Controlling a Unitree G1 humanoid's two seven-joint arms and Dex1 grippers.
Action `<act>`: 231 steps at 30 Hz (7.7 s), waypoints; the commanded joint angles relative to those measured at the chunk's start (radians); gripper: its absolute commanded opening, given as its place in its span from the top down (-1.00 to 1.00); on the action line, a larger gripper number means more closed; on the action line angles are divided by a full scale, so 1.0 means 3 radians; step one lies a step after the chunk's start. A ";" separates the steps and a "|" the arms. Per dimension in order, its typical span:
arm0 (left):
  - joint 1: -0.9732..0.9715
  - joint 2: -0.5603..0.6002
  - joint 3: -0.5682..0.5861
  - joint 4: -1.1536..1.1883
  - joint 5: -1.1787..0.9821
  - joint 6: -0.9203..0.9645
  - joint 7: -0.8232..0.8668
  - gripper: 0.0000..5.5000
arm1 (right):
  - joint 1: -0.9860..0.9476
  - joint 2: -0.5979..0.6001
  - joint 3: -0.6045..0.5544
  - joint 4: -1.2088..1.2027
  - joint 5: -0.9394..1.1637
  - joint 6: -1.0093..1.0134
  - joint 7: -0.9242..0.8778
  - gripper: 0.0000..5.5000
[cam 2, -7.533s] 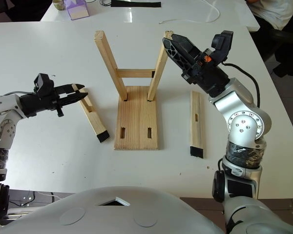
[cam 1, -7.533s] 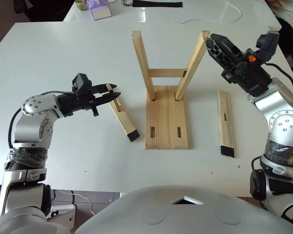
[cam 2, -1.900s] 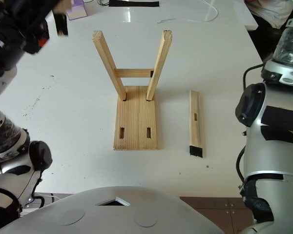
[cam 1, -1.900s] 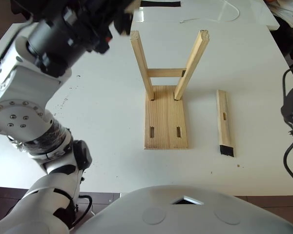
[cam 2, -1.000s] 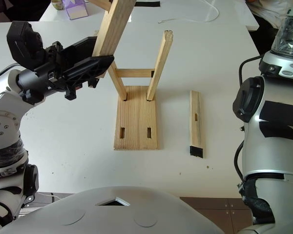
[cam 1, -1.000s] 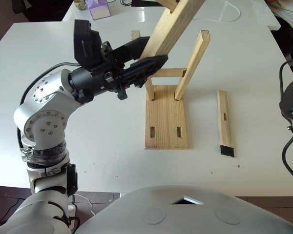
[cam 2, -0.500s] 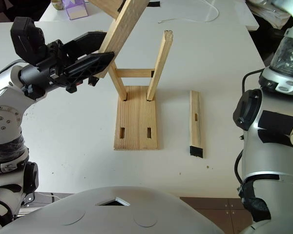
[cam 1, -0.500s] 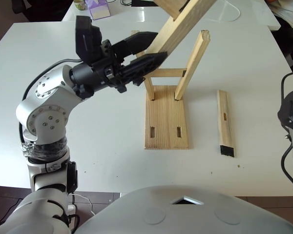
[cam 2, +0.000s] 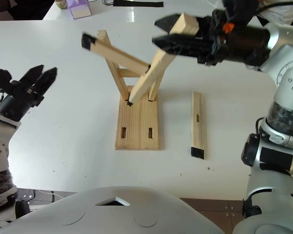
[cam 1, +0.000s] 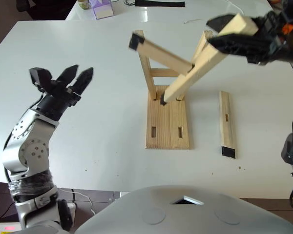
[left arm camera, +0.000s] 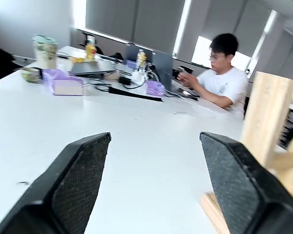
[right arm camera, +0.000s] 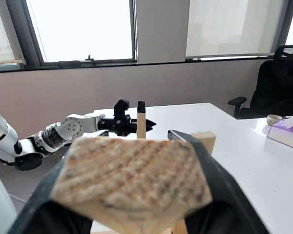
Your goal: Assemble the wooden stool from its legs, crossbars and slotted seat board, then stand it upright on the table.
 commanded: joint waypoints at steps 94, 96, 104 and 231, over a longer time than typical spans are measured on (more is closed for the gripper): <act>0.0413 -0.1672 -0.0033 -0.1736 0.0359 -0.0548 0.2816 -0.23 | 0.1128 -0.0221 0.1173 0.0185 -0.1414 -0.0874 -0.1462 -0.23; 0.0405 -0.1724 -0.0061 -0.1718 0.0402 -0.0624 0.2835 -0.23 | 0.1079 -0.0102 0.1088 0.0170 -0.1239 -0.0883 -0.1471 -0.23; 0.0225 -0.1507 -0.0034 -0.1483 0.0299 -0.0731 0.2766 -0.23 | 0.0598 0.0071 0.0280 0.0120 0.0102 -0.0230 -0.1077 -0.23; -0.2307 0.0532 -0.0957 -0.0183 -0.2452 0.1614 -0.0288 -0.42 | 0.0332 -0.0027 0.0523 0.0161 0.0006 -0.0236 0.0484 0.26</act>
